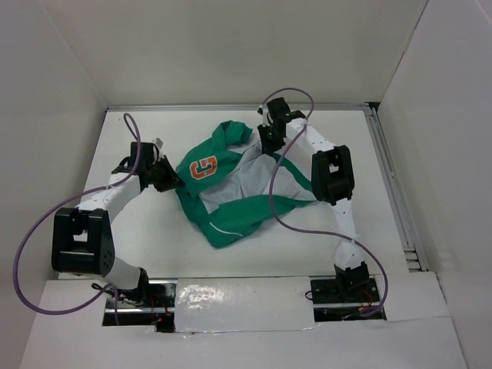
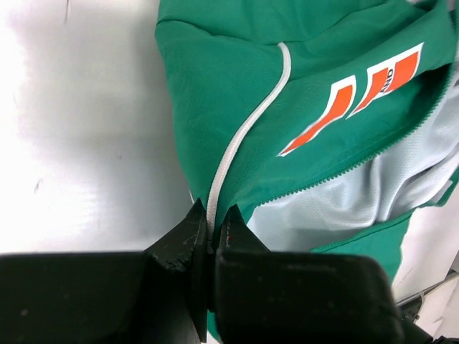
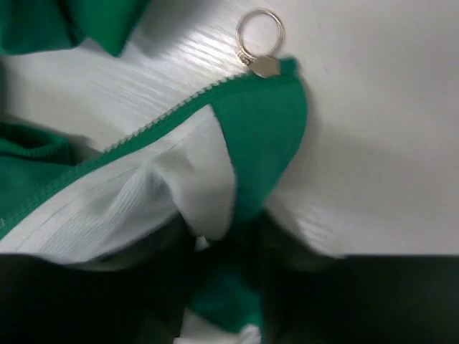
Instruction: Zip up the jacket
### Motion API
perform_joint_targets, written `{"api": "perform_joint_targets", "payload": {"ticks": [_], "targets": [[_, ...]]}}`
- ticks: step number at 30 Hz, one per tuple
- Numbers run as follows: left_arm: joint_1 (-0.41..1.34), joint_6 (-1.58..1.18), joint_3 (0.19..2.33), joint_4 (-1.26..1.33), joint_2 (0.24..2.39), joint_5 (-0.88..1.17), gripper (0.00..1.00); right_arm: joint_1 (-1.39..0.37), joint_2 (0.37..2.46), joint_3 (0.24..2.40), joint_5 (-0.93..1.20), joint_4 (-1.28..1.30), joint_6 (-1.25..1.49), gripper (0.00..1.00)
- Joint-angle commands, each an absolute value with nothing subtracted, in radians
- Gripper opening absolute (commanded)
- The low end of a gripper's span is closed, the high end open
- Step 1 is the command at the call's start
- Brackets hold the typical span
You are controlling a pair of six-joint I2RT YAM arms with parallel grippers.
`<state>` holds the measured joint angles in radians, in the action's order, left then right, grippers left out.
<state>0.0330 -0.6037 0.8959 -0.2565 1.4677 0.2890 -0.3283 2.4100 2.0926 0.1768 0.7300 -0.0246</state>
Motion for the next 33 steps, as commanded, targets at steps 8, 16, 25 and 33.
{"api": "perform_joint_targets", "payload": {"ticks": [8,16,25,33], "targets": [[0.038,-0.523,1.187,-0.305,1.398,0.261,0.00,-0.324,1.947,1.782,0.044,0.461,0.139,0.00],[0.092,-0.479,1.292,-0.364,0.958,0.244,0.00,-0.481,1.226,1.388,-0.561,0.339,0.149,0.00],[0.095,-0.414,1.568,-0.471,0.686,0.225,0.00,-0.667,0.764,1.417,-0.437,0.425,0.130,0.00],[0.094,-0.426,1.516,-0.440,0.797,0.213,0.00,-0.681,0.819,1.387,-0.564,0.480,0.241,0.01]]}}
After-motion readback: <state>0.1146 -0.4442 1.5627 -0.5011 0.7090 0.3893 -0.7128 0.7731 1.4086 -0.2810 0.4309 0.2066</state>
